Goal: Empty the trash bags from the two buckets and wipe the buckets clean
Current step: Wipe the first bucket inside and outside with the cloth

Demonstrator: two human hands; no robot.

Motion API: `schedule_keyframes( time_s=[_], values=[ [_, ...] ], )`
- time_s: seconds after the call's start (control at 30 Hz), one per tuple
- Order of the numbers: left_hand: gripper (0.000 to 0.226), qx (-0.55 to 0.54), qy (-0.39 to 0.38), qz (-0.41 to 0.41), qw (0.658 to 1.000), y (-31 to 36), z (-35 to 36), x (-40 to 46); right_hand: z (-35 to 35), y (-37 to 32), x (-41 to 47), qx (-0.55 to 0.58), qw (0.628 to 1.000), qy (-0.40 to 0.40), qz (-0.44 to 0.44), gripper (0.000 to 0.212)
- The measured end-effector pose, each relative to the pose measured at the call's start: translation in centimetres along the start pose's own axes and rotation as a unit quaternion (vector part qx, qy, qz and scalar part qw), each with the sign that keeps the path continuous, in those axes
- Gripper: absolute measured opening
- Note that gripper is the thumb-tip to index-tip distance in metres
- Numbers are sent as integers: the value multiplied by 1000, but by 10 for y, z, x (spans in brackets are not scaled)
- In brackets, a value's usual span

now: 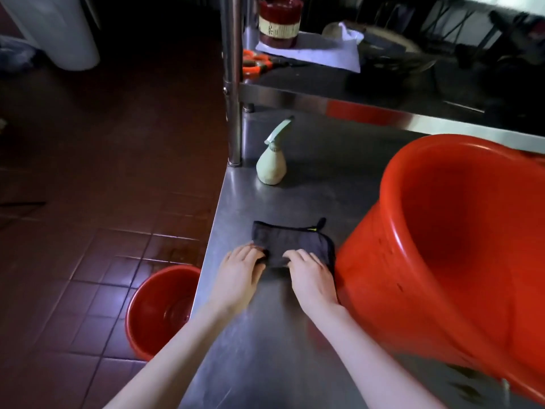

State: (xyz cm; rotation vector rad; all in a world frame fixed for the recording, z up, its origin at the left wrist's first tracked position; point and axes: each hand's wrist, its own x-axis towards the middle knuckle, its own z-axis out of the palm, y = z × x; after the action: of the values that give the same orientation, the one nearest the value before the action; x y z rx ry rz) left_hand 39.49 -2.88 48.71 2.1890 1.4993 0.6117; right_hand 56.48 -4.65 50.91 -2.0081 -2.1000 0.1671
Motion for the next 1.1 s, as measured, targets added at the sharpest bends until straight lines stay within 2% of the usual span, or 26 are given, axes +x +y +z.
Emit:
schedule_keyframes(
  time_s=[0.07,0.23,0.37,0.5,0.57,0.67,0.77,0.83,0.9,0.93,0.97,1.03,1.1],
  values=[
    [29,-39,36,-5,999,16,-24,1,-20,-9,-2,59,998,36,8,18],
    [17,-134,136,5,982,68,-100,-10,-88,-44,-18,220,972,84,-6,39],
    [17,-190,199,34,961,121,-152,-25,-156,-71,-53,225,953,193,-58,37],
    [18,-279,177,67,942,178,-179,-39,-240,-64,-92,153,953,248,-82,41],
    [13,-314,144,97,933,210,-179,-44,-276,-41,-109,124,965,219,-73,37],
    [9,-362,89,117,921,248,-164,-47,-320,12,-128,141,979,140,-46,32],
    [32,-297,46,159,940,271,-141,-43,-340,76,-134,139,986,91,-1,24],
    [42,-175,11,223,959,278,-120,-37,-332,111,-133,90,996,11,17,24],
    [48,-58,-18,277,959,277,-97,-33,-310,131,-137,-7,998,-58,22,27],
    [47,-20,-19,291,956,274,-87,-32,-299,138,-143,-55,997,-38,30,30],
    [44,-6,-15,299,954,269,-81,-30,-290,139,-152,-87,995,21,48,31],
    [41,-16,-1,305,952,264,-75,-28,-276,125,-172,-106,979,159,70,30],
    [41,-21,23,315,949,263,-72,-25,-255,107,-183,-115,964,226,81,36]
  ],
)
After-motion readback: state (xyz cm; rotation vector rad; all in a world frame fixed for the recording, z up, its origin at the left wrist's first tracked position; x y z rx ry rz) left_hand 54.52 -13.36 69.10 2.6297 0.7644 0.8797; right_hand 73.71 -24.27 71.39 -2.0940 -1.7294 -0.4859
